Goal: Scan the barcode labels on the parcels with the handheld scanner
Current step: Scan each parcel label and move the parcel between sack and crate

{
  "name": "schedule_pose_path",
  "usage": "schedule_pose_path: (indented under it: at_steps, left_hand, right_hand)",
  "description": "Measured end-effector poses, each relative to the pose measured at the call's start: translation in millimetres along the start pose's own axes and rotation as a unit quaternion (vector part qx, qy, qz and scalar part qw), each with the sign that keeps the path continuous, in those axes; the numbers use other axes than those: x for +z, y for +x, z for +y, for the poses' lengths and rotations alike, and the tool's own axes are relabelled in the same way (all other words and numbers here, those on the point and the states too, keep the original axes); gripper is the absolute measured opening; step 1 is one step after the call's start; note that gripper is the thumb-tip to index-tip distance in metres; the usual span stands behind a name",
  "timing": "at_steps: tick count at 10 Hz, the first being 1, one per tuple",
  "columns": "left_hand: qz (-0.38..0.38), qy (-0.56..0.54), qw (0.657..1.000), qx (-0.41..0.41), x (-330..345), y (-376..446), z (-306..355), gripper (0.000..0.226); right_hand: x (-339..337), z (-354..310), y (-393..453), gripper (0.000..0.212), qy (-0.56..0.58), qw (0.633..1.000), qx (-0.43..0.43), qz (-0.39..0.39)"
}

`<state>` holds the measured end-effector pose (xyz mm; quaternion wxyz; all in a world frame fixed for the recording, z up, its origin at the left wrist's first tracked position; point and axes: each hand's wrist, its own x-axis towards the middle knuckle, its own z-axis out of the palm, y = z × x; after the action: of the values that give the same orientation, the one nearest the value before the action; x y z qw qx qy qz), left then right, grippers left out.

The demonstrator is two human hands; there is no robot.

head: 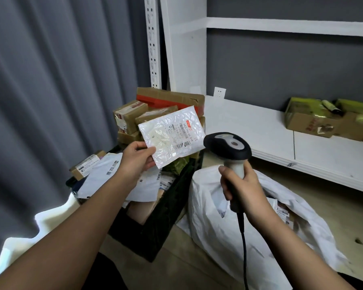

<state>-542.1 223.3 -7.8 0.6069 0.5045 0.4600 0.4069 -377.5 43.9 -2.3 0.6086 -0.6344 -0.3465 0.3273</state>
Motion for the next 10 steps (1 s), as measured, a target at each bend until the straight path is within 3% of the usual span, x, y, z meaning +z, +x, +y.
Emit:
schedule_pose_path:
  at_steps: [2, 4, 6, 8, 9, 10]
  left_hand:
    - [-0.063, 0.107, 0.990, -0.066, 71.5, -14.9, -43.9, 0.007]
    - [-0.118, 0.088, 0.967, -0.209, 142.6, -28.6, -122.3, 0.015]
    - [-0.022, -0.036, 0.932, -0.360, 195.7, -2.3, -197.1, 0.022]
    - [0.022, -0.110, 0.926, -0.360, 234.9, 36.3, -235.0, 0.040]
    - [0.028, -0.138, 0.914, -0.381, 248.0, 57.6, -248.6, 0.039]
    - [-0.072, -0.127, 0.880, -0.453, 248.1, 63.3, -242.1, 0.037]
  right_hand:
    - [-79.1, 17.1, 13.7, 0.012, -0.048, 0.992, 0.013, 0.120]
    - [-147.1, 38.3, 11.2, 0.010, -0.018, 0.980, 0.057, 0.190]
    - [-169.9, 70.7, 13.4, 0.013, 0.018, 0.974, 0.094, 0.204]
    - [-165.8, 84.2, 32.2, 0.015, 0.011, 0.978, 0.108, 0.179]
    - [-159.8, 83.6, 38.5, 0.014, 0.010, 0.979, 0.112, 0.168]
    - [-153.9, 82.5, 44.0, 0.015, 0.006, 0.979, 0.122, 0.164]
